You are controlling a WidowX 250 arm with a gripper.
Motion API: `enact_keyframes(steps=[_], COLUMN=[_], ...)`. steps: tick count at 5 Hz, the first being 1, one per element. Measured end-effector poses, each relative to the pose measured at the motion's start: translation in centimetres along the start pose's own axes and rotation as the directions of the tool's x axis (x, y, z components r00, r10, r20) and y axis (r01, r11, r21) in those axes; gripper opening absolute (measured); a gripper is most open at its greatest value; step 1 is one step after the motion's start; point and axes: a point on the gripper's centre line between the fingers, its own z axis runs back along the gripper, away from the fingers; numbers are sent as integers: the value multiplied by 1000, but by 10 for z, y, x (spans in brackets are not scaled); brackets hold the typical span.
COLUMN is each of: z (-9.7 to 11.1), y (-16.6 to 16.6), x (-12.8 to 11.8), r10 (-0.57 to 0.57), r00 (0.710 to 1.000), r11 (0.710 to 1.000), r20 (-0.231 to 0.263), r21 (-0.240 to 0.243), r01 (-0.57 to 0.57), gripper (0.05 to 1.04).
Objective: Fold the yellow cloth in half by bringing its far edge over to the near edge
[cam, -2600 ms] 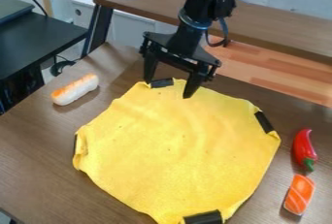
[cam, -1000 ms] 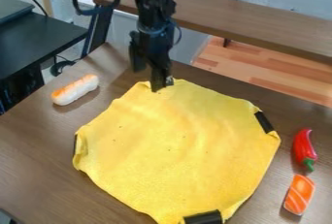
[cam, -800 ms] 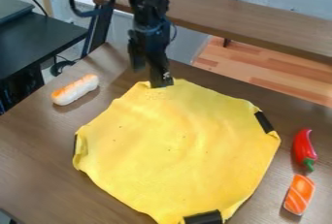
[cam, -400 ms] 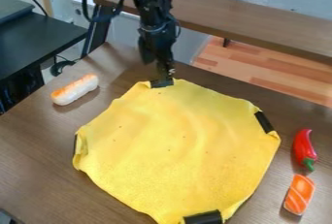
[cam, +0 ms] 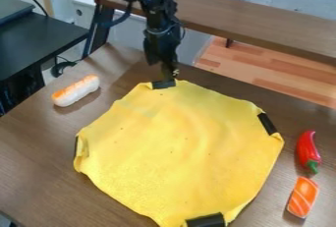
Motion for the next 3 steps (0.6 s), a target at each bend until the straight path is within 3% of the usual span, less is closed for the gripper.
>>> enact_keyframes(steps=[3], z=[-31], y=[8], x=[1], r10=[-12], r00=[999], r11=[1000], r20=[-50], r21=[12], r01=[12], gripper=[1000])
